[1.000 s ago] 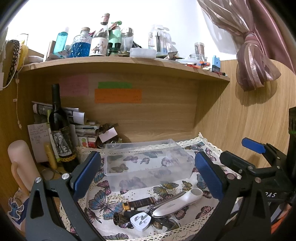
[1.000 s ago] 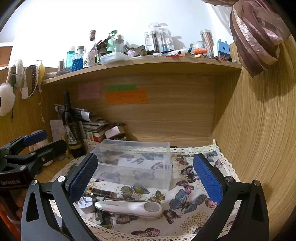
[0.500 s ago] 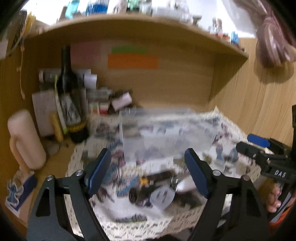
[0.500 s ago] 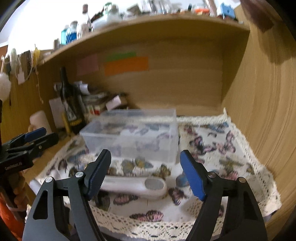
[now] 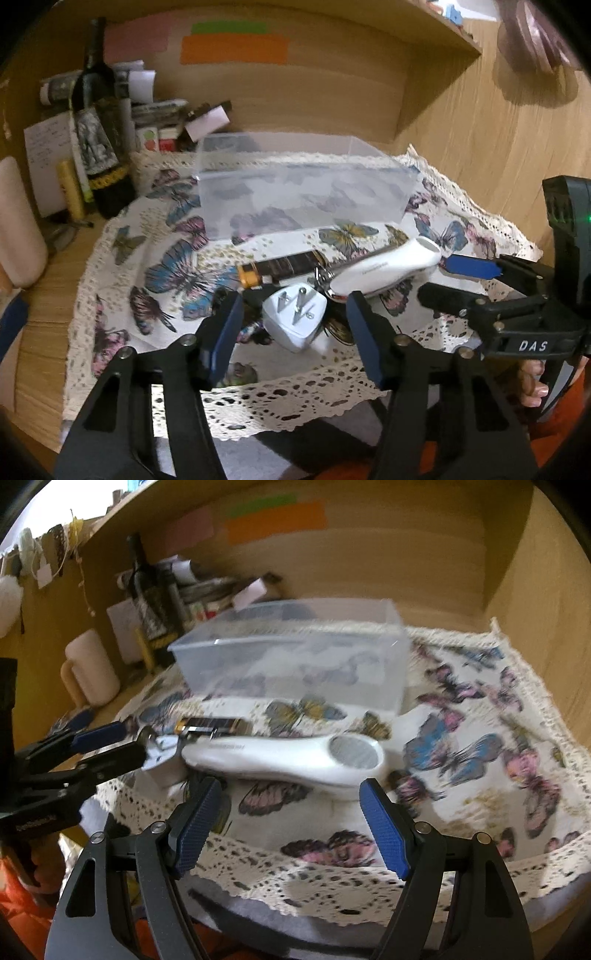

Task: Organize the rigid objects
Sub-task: 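Grasp the white plug adapter with left tool while right tool grasps white lint remover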

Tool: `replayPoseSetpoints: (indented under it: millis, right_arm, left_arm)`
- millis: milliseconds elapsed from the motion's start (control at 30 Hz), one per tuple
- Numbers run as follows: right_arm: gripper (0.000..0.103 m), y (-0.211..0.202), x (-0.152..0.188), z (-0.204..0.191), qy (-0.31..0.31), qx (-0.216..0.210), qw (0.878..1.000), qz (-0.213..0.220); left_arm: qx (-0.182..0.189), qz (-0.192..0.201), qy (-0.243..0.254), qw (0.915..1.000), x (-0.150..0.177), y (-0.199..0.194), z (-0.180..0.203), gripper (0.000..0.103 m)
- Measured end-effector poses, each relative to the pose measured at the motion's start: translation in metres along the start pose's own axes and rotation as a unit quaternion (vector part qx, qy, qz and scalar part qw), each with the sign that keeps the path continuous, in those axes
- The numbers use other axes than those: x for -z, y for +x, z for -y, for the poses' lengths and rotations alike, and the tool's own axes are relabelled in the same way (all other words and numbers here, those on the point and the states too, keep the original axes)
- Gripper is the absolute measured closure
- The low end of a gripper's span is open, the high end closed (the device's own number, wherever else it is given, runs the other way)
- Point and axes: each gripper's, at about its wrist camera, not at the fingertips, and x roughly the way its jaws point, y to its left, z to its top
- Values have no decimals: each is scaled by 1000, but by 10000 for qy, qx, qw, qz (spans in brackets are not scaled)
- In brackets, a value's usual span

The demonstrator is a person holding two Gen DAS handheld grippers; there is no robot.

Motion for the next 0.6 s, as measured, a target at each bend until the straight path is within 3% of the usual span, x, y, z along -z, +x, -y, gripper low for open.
replayPoseSetpoints:
  millis: [333,600]
  right_arm:
    - [27,27,-24,25,676,-238,9972,-231]
    - [26,57,-47,30,646,120,9968,-465]
  left_arm:
    - [216,-404,-171,9988,0,34,-11,60]
    - [258,-271,-50,9993,-1,35,-10,63]
